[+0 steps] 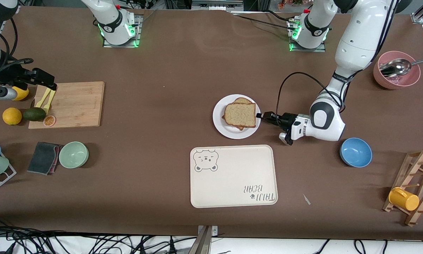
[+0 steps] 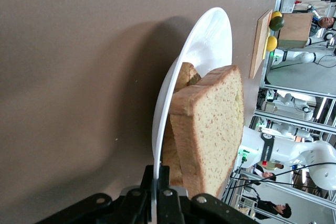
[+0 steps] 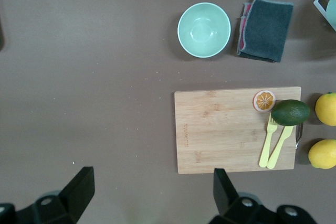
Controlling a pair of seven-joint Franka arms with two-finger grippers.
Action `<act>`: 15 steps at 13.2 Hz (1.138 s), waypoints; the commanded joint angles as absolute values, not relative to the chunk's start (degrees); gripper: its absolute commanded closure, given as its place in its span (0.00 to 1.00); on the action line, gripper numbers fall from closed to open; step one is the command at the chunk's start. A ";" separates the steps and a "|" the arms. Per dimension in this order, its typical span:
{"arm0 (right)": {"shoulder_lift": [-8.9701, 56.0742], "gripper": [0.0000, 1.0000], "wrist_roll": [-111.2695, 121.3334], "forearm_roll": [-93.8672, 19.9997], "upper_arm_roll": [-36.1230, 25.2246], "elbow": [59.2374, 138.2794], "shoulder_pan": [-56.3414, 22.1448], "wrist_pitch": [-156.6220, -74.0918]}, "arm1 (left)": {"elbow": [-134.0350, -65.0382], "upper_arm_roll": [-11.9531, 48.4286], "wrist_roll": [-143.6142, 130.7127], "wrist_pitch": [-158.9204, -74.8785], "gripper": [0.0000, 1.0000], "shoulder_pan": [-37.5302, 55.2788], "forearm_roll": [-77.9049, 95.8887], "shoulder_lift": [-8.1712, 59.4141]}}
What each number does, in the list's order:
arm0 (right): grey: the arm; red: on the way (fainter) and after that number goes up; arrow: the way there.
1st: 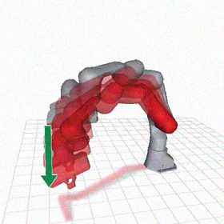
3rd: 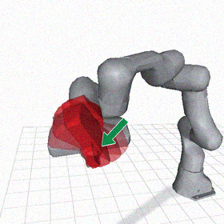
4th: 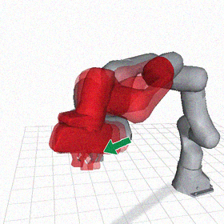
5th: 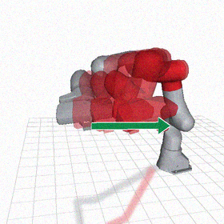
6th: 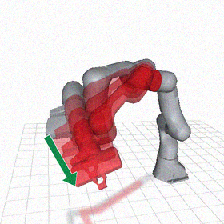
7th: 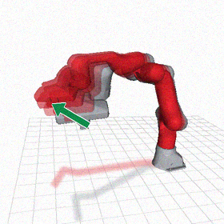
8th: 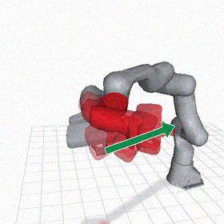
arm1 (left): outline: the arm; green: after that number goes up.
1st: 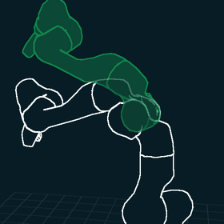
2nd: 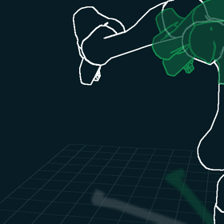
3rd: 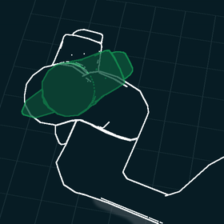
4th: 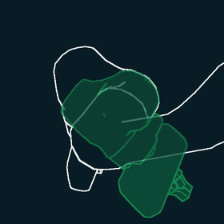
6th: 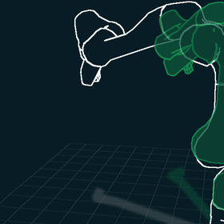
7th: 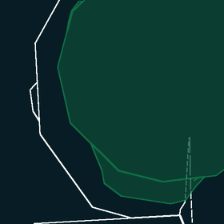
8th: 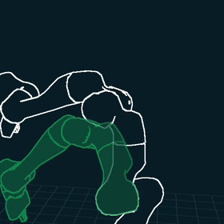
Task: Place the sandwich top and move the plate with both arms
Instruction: 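Slide the plate with the left gripper onto the TAIJI BEAR tray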
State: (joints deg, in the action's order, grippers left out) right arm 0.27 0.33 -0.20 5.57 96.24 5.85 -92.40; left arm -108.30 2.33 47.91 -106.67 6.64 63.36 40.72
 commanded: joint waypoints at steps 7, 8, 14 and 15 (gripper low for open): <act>0.09 0.00 0.96 2.29 5.71 94.66 6.06 -93.08 | -99.96 2.02 41.06 -100.99 1.00 5.10 67.41 38.23; 0.09 0.00 1.05 2.02 5.63 94.57 6.06 -93.51 | -97.23 1.93 39.04 -101.07 1.00 5.10 67.41 38.93; 0.53 0.00 0.18 1.93 5.89 94.66 5.89 -95.63 | -78.16 1.76 26.46 -102.56 1.00 5.19 67.59 49.99; 0.53 0.00 0.26 2.19 5.89 94.66 5.89 -95.80 | -75.70 1.76 26.28 -104.48 1.00 5.27 67.67 52.01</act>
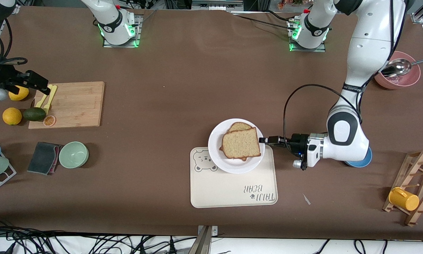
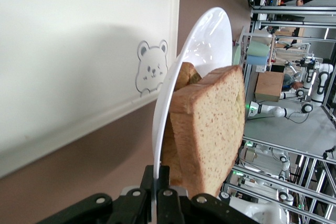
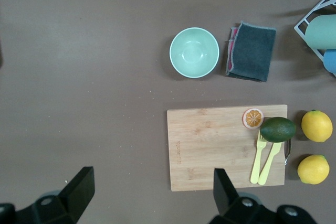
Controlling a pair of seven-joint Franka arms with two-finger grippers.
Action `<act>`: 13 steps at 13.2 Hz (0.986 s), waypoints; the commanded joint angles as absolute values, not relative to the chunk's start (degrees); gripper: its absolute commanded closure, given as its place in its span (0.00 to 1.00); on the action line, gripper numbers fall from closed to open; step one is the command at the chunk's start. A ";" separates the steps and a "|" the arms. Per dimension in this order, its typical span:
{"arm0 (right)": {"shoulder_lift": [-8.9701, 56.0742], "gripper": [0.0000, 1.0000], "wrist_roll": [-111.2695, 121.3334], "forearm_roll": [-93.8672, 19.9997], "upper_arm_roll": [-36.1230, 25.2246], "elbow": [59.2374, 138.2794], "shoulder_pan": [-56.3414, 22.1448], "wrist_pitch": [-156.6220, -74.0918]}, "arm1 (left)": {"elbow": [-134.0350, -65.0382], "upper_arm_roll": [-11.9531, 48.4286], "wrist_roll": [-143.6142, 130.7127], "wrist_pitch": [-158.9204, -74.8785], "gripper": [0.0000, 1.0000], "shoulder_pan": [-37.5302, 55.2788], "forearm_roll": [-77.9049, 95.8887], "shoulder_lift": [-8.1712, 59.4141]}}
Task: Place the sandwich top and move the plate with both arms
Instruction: 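Slide the plate with the left gripper onto the TAIJI BEAR tray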
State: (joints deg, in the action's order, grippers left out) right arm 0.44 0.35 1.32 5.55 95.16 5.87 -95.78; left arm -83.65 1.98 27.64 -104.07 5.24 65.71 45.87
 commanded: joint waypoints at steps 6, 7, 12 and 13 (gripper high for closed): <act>0.97 0.00 0.35 3.60 5.98 93.79 5.36 -95.36 | -69.26 1.93 25.31 -113.72 1.00 6.15 72.86 58.79; 1.05 0.00 0.53 3.52 5.98 93.61 5.36 -95.19 | -68.65 2.11 25.31 -115.21 1.00 6.15 72.86 59.67; 1.76 0.00 0.35 3.16 5.98 93.69 4.75 -95.19 | -68.73 2.11 25.75 -117.16 1.00 7.38 74.97 61.44; 1.76 0.00 0.35 3.16 5.98 93.60 4.49 -95.19 | -68.90 2.11 25.66 -117.07 1.00 7.38 74.97 61.35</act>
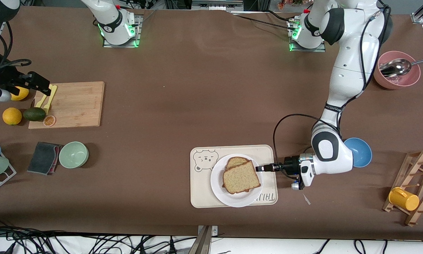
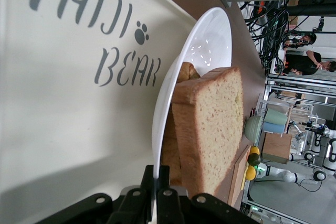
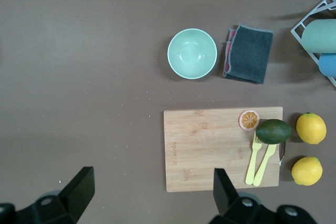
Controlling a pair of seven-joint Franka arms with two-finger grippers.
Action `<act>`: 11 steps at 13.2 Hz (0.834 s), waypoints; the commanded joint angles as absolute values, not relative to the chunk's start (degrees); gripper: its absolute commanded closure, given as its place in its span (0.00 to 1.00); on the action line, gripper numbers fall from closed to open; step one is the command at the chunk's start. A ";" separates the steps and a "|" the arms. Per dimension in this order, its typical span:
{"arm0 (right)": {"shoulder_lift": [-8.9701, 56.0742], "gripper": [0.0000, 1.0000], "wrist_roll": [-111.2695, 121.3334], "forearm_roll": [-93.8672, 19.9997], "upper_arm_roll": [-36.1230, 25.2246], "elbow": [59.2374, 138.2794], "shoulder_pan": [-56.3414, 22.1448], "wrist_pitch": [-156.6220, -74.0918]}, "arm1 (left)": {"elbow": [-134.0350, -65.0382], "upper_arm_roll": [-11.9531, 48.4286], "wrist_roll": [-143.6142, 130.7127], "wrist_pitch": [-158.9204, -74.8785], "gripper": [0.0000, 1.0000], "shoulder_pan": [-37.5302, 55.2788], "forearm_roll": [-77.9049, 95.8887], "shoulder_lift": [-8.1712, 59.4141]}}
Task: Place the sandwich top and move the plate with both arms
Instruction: 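Slide the plate with the left gripper onto the TAIJI BEAR tray, then open the left gripper and release the plate rim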
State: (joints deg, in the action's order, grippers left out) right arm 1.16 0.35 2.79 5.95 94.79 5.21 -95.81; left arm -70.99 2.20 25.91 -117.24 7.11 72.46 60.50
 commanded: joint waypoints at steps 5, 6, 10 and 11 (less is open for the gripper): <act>1.58 0.00 -2.28 3.25 6.06 93.60 2.72 -92.64 | -69.61 2.11 26.02 -116.98 0.76 7.82 74.71 61.00; 1.50 0.00 -2.29 3.34 6.06 93.60 2.72 -92.64 | -69.61 2.11 26.02 -116.98 0.55 7.82 74.45 60.91; 0.97 0.00 -2.64 3.08 5.63 93.52 2.72 -92.72 | -69.70 1.85 25.93 -116.46 0.20 7.65 74.18 60.64; 0.97 0.00 -2.55 3.08 5.54 92.91 2.72 -92.72 | -69.70 1.93 25.67 -116.37 0.13 7.30 72.96 60.47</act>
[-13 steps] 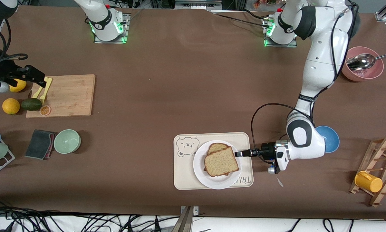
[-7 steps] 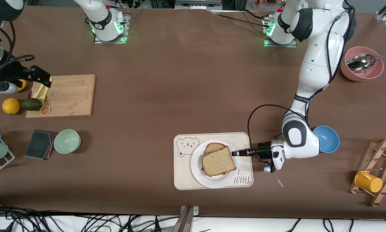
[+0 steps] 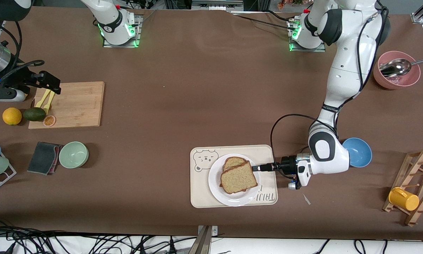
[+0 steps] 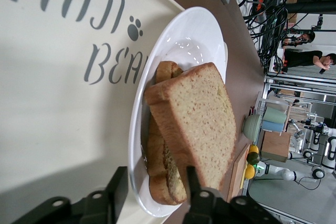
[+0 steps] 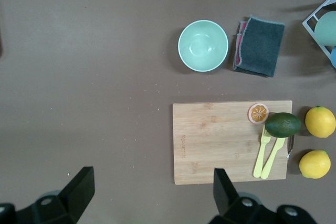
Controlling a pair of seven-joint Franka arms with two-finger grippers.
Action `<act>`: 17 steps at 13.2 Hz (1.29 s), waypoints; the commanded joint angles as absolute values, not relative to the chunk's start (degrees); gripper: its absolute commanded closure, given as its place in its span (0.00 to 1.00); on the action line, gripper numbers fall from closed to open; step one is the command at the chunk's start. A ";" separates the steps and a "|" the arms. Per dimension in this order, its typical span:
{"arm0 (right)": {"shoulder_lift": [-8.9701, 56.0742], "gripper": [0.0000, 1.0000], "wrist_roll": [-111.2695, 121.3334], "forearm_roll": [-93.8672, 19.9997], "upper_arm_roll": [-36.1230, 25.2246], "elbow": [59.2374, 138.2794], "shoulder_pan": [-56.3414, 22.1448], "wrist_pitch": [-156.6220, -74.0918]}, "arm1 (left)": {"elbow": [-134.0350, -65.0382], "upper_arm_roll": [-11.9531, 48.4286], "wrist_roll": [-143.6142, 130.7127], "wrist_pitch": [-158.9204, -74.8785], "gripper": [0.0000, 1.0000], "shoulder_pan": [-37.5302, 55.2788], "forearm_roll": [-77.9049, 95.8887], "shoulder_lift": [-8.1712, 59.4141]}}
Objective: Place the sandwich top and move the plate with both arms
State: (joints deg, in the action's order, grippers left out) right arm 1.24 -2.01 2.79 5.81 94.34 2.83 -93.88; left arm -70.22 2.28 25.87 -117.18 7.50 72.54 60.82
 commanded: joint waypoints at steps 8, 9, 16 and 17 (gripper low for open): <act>0.88 0.00 -2.64 -2.28 4.49 92.55 2.90 -90.44 | -70.05 1.49 16.54 -113.29 0.13 6.24 49.19 52.49; 0.88 0.00 -2.55 -2.29 4.48 92.55 2.90 -90.35 | -70.05 1.49 15.04 -112.33 0.13 6.24 43.74 50.99; 0.62 0.00 -2.11 -2.11 4.75 92.99 2.90 -89.56 | -69.52 1.41 11.17 -101.35 0.14 6.50 11.99 39.83; 0.70 0.00 -2.11 -1.50 4.92 92.99 2.90 -89.73 | -69.52 1.41 9.77 -99.51 0.14 6.68 8.39 37.90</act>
State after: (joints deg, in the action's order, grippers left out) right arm 1.03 -2.22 -1.26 4.82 93.53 2.85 -90.36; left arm -68.38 1.63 12.01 -102.39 6.13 14.29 41.86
